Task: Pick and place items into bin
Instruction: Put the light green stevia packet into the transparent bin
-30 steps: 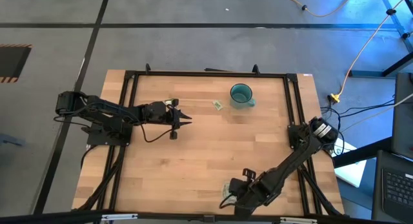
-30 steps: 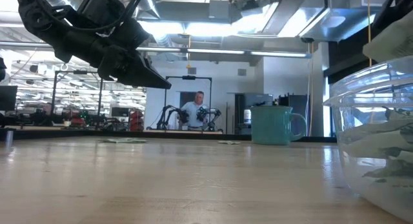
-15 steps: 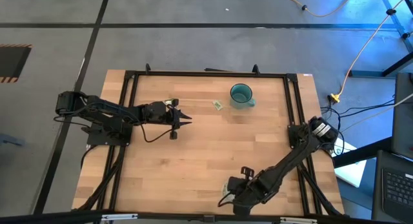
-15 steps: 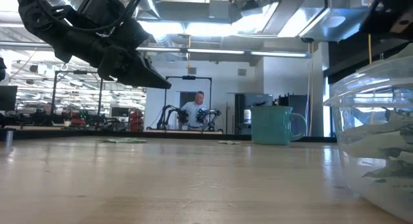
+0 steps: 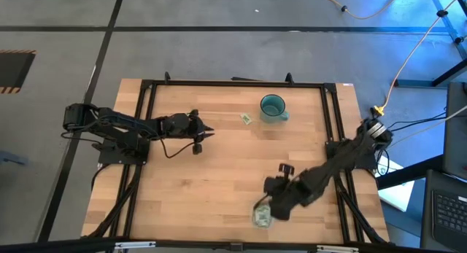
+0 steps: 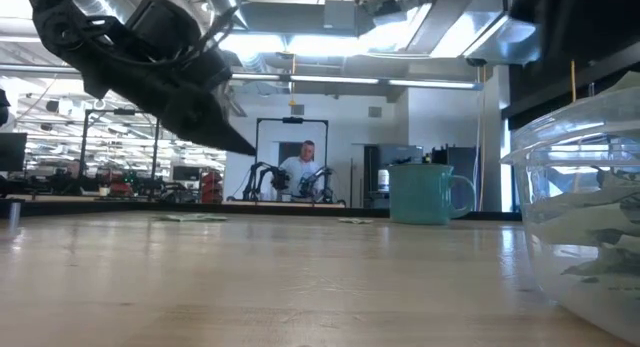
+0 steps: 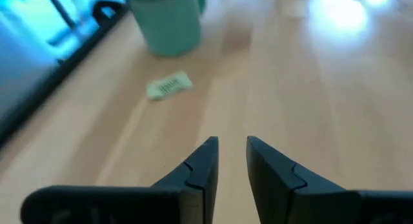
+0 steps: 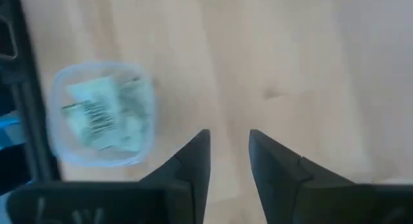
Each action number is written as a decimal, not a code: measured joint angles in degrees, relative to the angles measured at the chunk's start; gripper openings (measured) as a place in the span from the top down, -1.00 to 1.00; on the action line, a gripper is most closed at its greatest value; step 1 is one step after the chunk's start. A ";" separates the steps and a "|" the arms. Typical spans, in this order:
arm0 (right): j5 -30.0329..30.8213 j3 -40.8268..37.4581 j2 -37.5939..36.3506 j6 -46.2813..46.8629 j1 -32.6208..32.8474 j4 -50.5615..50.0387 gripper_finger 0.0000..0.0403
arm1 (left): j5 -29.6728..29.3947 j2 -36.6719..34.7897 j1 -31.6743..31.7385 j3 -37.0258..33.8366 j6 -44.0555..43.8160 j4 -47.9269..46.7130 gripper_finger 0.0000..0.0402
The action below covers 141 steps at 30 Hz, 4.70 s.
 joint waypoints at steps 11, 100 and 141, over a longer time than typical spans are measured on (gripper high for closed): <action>0.15 -26.83 -23.54 -16.32 -15.28 22.53 0.46 | 1.80 0.02 0.48 0.01 0.00 -7.74 0.63; -42.09 -63.33 -37.50 -43.12 -51.33 77.65 0.46 | 5.03 11.95 -16.23 31.65 -7.67 -21.93 0.98; -42.06 -63.33 -37.35 -44.67 -50.94 67.60 0.46 | -1.43 55.71 -36.58 77.70 -17.42 -35.60 0.91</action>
